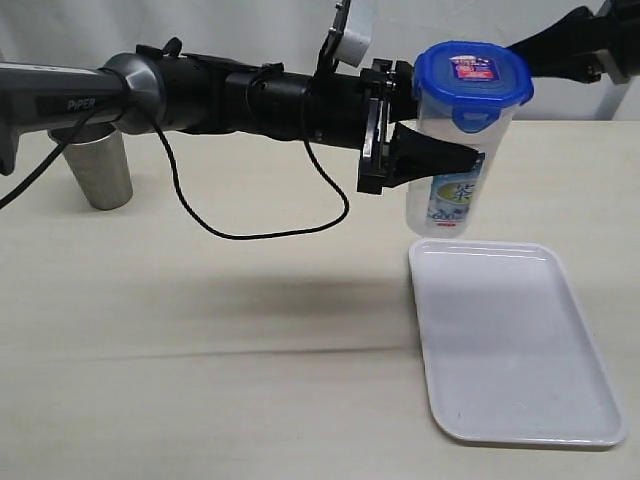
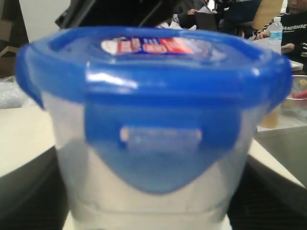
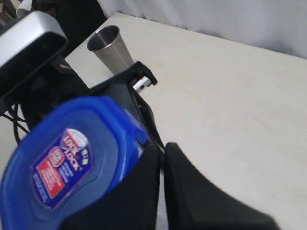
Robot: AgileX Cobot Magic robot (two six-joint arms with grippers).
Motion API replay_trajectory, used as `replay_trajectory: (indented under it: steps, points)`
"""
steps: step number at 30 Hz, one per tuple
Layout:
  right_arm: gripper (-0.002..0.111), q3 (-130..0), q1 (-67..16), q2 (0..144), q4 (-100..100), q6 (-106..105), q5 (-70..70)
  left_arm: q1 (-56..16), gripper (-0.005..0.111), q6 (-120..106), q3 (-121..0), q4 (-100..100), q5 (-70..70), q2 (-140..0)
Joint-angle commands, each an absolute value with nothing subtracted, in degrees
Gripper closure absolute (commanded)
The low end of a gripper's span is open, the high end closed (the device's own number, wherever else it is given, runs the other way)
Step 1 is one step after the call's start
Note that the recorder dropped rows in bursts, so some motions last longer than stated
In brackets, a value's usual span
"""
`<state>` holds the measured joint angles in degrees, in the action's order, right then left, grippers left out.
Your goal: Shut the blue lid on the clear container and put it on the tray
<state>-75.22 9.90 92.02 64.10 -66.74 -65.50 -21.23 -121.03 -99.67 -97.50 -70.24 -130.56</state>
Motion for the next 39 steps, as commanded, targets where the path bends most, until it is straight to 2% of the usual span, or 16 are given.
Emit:
replay_trajectory:
  steps: [1, 7, 10, 14, 19, 24, 27, 35, 39]
  points:
    - [0.104, -74.9, 9.8, 89.8, 65.2, -65.4, -69.3, -21.8, 0.107, -121.9, -100.1, -99.1, -68.5, -131.1]
    - [0.104, -75.0, 10.1, 89.7, 63.1, -65.5, -66.2, -22.7, 0.107, -118.0, -100.1, -96.3, -67.2, -131.3]
    - [0.104, -76.0, 12.3, 87.4, 62.8, -63.4, -60.1, -24.9, 0.107, -115.9, -100.1, -88.2, -65.4, -131.6]
    - [0.104, -76.4, 13.9, 84.2, 62.1, -62.1, -59.1, -27.4, 0.107, -115.9, -100.1, -87.6, -63.5, -131.6]
    - [0.104, -76.3, 13.9, 80.4, 60.6, -62.0, -59.8, -31.2, 0.107, -117.1, -100.1, -84.9, -54.2, -131.6]
    - [0.104, -76.3, 13.9, 77.0, 60.6, -62.7, -54.7, -34.4, 0.107, -122.8, -100.2, -67.4, -32.9, -129.8]
    - [0.104, -76.3, 13.9, 74.5, 60.6, -63.3, -50.8, -37.6, 0.107, -122.8, -100.9, -43.1, -22.6, -129.6]
    - [0.104, -76.3, 13.9, 74.3, 59.3, -63.8, -50.9, -45.1, 0.107, -122.7, -100.8, -6.9, -15.5, -129.6]
    - [0.104, -76.3, 13.9, 74.3, 59.3, -63.8, -51.2, -46.0, 0.107, -122.7, -100.8, 1.8, -15.6, -129.6]
